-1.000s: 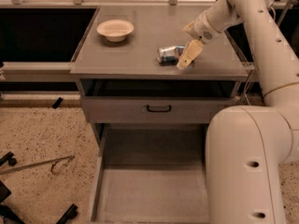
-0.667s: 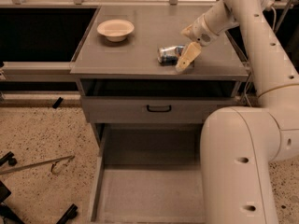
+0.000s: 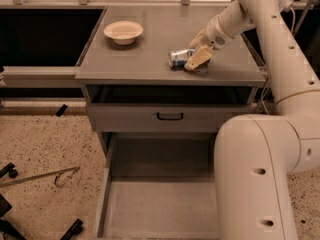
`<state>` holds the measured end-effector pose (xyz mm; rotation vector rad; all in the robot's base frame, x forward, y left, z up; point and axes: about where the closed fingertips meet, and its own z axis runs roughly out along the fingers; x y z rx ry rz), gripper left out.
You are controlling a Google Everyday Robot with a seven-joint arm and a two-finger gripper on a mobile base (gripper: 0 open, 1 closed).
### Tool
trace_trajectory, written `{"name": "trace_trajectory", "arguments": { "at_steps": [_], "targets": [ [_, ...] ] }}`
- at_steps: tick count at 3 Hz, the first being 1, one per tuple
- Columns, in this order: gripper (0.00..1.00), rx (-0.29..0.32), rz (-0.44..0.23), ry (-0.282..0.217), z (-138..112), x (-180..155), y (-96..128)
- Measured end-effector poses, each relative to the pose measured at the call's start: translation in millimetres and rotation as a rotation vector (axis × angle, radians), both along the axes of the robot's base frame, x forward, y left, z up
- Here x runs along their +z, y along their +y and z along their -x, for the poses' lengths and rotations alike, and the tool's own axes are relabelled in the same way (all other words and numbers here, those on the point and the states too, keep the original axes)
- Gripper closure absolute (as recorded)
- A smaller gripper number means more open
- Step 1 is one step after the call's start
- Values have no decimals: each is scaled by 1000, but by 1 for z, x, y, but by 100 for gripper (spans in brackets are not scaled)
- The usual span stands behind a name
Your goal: Place redbull can into middle drawer
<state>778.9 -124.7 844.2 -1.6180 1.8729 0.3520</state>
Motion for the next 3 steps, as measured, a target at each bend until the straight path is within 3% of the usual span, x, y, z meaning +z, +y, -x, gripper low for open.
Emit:
{"name": "trace_trajectory", "arguments": {
  "at_steps": [1, 2, 3],
  "targets": [
    [65, 0, 0, 0, 0, 0, 0],
    [89, -29, -14, -13, 9, 9, -15],
    [100, -60, -56, -106, 44, 57, -42]
  ]
}}
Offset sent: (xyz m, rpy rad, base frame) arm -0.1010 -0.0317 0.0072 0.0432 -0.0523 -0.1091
